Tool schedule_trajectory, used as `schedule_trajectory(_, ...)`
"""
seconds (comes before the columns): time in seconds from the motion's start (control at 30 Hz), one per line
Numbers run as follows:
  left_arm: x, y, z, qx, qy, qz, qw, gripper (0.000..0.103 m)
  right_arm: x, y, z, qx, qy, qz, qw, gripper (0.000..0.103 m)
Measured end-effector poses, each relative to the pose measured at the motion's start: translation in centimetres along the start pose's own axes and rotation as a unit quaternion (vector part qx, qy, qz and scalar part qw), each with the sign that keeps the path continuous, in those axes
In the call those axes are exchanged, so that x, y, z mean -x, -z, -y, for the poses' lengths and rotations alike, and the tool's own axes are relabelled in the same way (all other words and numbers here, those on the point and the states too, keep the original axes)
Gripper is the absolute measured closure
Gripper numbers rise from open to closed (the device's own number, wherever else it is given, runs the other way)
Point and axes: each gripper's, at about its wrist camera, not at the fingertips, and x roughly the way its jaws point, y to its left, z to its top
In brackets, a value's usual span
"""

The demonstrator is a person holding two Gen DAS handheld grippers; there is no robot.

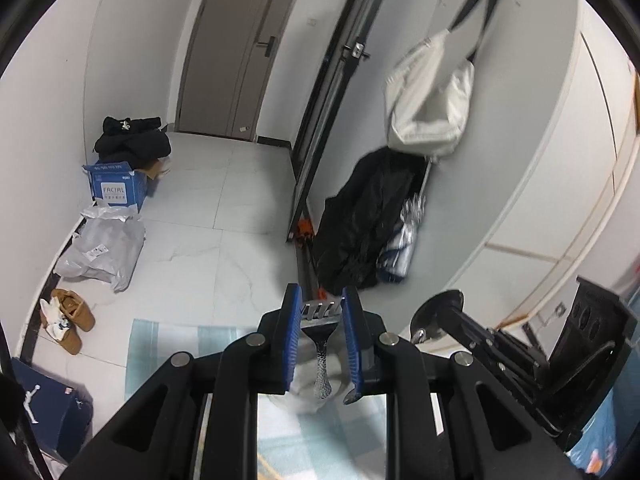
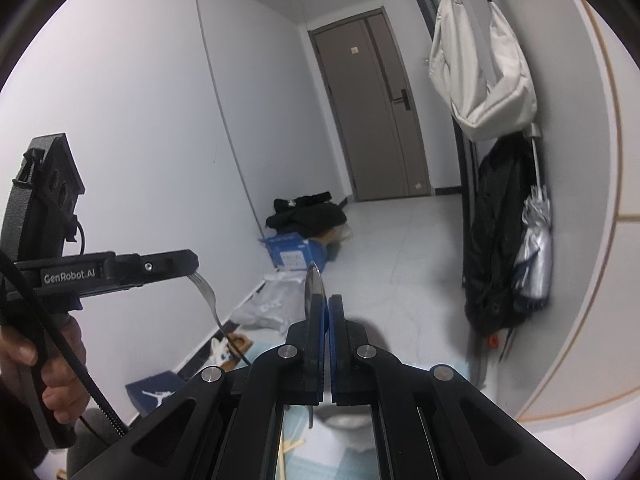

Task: Organize utensils
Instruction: 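Lower fork and spoon into the white holder and open both grippers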

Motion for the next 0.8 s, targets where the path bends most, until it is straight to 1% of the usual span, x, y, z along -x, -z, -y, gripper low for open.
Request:
schedule_trajectory(0.17, -1.9, -1.7, -0.4, 0.005, -0.005, 0.008, 0.9999, 0.087, -2.2, -2.8, 0.8, 0.019, 0.001, 0.008, 1.0, 0.102)
schedule_trajectory(0.27, -3.2, -2.2, -0.7, 0.009, -0.005, 0.003, 0.9999, 0.087, -3.6, -3.9, 1.5, 0.023, 0.001, 0.015, 1.0, 0.102)
schedule_trajectory(0.4, -4.8, -2.5, -0.6, -0.004, -0.01, -0.012, 0.9999, 0.087, -5.6, -4.5, 2.5, 0.032, 0.009, 0.022, 0.999, 0.102)
schedule_trajectory(0.57, -6.5, -2.4, -0.3, -0.024, -0.008, -0.045, 0.9987, 0.087, -8.3, -3.9, 4.1, 0.031, 0.003, 0.011, 0.999, 0.102)
schedule_trajectory(0.67, -7.3, -2.2, -0.2, -0.04, -0.009, -0.063, 0.9972, 0.087, -9.1, -3.2, 4.6, 0.037, 0.001, 0.003, 0.999, 0.102)
schedule_trajectory(0.8, -8.2, -2.0, -0.1, -0.053, -0.013, -0.081, 0.9952, 0.087, -9.5, -2.3, 5.2, 0.037, -0.014, -0.006, 0.999, 0.102)
